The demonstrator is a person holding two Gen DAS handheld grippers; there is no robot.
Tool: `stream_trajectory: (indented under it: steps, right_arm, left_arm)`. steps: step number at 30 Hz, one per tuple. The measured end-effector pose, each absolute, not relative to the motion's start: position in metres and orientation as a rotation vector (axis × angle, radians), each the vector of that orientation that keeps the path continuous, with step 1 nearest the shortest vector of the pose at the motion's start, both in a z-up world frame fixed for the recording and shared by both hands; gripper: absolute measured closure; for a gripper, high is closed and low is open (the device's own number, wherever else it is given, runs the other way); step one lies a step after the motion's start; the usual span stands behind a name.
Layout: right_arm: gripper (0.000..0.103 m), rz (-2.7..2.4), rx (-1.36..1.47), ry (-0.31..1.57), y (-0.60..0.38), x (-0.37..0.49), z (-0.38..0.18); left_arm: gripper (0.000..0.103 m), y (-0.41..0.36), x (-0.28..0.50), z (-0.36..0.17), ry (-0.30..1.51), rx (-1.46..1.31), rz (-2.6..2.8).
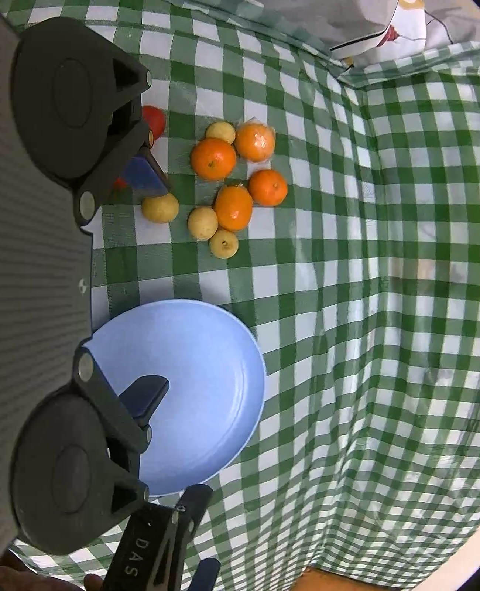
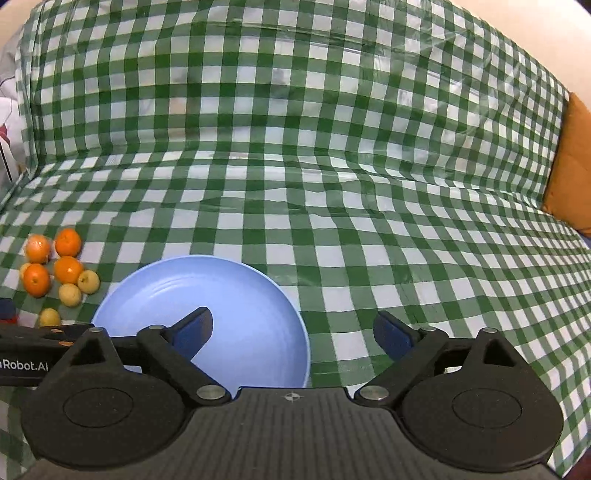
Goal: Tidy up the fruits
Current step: 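Move both tools from the blue plate toward the fruit pile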
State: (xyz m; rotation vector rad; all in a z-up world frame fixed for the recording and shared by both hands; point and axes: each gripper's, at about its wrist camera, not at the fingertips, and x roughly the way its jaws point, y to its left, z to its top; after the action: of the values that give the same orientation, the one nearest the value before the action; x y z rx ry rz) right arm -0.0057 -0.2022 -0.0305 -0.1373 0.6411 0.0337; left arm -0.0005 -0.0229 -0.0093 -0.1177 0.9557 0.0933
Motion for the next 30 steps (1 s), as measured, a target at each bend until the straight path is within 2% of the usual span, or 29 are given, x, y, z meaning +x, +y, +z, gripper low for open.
stream_trajectory:
  steps: [10, 30]
  right_arm:
    - [0.005, 0.025, -0.044, 0.667, -0.204, 0.002, -0.019]
    - [0.008, 0.042, -0.043, 0.684, -0.204, 0.005, -0.025]
  left_arm:
    - [0.0, -0.029, 0.007, -0.016, 1.015, -0.118, 0.093]
    - [0.0, -0.036, 0.004, -0.013, 1.03, -0.122, 0.064]
